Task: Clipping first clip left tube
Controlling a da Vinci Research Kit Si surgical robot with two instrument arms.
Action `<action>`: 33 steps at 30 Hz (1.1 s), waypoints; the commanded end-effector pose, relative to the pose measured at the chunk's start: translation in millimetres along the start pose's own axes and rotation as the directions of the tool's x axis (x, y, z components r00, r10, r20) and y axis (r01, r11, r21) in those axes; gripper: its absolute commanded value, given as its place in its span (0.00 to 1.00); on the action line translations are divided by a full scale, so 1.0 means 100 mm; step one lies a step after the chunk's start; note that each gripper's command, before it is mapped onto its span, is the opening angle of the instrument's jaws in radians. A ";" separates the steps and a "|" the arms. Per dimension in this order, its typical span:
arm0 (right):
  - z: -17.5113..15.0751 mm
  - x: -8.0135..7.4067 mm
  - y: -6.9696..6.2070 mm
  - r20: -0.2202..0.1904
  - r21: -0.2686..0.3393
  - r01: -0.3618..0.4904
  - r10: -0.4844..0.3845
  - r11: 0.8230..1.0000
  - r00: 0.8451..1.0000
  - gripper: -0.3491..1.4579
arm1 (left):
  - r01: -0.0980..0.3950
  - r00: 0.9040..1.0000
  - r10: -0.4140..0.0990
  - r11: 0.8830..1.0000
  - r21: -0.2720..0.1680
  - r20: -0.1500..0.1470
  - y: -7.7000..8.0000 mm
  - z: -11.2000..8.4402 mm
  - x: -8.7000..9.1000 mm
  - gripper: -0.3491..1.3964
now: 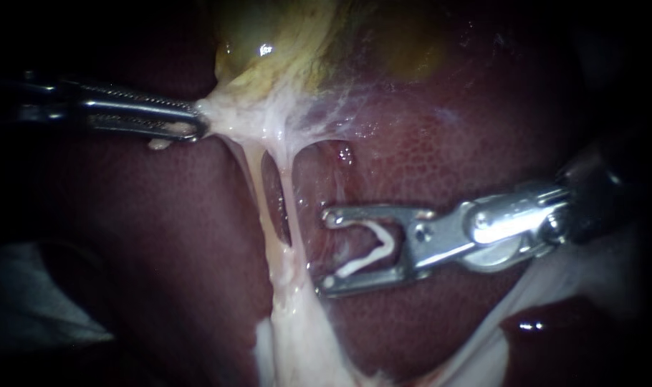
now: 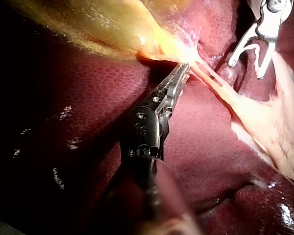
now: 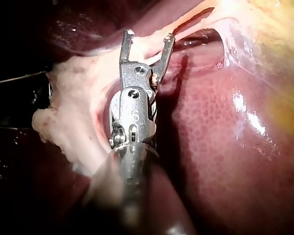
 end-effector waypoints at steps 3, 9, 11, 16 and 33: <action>0.016 -0.003 0.001 -0.001 0.004 -0.007 0.007 1.000 1.000 0.47 | 0.001 1.000 -0.001 1.000 0.002 0.000 0.000 0.001 0.000 0.00; 0.029 -0.013 0.011 -0.001 0.005 -0.026 0.026 1.000 1.000 0.47 | 0.001 1.000 -0.001 1.000 0.002 0.000 0.001 0.002 0.000 0.00; 0.031 -0.019 0.016 -0.002 0.009 -0.031 0.031 0.999 1.000 0.47 | 0.001 1.000 -0.001 1.000 0.003 0.000 0.001 0.002 0.000 0.00; 0.039 -0.033 0.026 -0.002 0.014 -0.037 0.037 0.999 0.999 0.47 | 0.001 1.000 -0.001 1.000 0.003 0.000 0.001 0.002 0.000 0.00; 0.081 -0.027 0.040 -0.053 0.107 -0.008 0.014 0.994 0.999 0.47 | 0.001 1.000 -0.001 1.000 0.007 0.000 0.002 0.003 0.000 0.00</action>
